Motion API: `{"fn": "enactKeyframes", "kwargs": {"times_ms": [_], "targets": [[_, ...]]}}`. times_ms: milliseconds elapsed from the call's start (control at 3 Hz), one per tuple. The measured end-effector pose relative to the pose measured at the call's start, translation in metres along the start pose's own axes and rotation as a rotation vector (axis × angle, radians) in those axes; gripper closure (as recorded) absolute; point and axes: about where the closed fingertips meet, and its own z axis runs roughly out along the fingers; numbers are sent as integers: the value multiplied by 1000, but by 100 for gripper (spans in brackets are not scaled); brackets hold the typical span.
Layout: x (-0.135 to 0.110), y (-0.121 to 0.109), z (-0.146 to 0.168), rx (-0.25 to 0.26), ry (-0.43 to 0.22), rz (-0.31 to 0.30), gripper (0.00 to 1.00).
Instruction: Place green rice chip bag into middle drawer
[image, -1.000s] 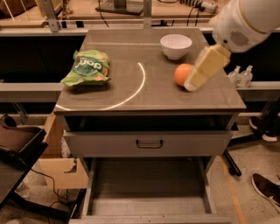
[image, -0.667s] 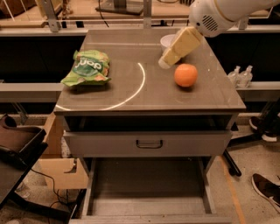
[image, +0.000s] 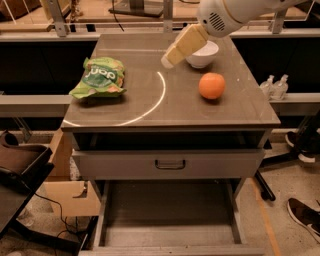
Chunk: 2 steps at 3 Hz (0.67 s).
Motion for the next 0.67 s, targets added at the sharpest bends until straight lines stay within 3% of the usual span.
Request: {"fn": "enactKeyframes", "kwargs": {"times_ms": [667], "targets": [[5,22,64,-10,61,58,0]]}}
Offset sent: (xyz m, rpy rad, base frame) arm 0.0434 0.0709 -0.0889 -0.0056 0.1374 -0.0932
